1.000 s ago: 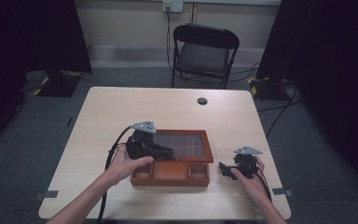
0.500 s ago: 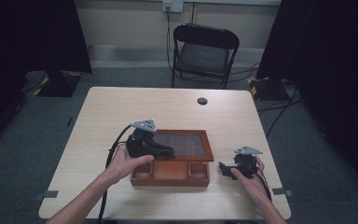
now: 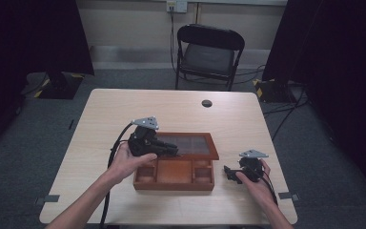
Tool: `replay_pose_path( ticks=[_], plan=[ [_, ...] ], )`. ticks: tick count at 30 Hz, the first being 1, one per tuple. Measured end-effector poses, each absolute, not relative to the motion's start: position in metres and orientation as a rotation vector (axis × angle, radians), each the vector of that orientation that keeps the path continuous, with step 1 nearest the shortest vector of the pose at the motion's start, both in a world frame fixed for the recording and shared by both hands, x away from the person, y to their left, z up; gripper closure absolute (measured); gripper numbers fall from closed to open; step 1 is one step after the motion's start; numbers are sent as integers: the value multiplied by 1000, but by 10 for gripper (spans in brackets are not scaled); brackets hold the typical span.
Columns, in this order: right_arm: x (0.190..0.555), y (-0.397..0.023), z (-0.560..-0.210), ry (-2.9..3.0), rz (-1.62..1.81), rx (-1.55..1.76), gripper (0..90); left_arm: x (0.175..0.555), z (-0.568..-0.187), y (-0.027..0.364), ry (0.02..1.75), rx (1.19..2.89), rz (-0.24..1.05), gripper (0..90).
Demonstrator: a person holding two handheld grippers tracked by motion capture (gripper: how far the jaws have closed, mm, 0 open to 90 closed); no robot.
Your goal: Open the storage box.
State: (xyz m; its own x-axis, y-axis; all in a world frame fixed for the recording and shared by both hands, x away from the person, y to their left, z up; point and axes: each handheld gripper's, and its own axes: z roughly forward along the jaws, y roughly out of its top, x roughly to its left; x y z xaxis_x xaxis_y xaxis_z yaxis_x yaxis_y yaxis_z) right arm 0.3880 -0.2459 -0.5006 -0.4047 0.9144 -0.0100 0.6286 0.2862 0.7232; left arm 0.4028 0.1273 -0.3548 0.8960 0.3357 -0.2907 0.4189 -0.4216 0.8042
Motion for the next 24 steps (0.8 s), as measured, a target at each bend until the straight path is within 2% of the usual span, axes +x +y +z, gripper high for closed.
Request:
replay_pose_path(
  ticks=[24],
  plan=[
    [388,-246,-501,2136,904,1387,67,414,-343,128,554,2034,-106,808]
  ],
)
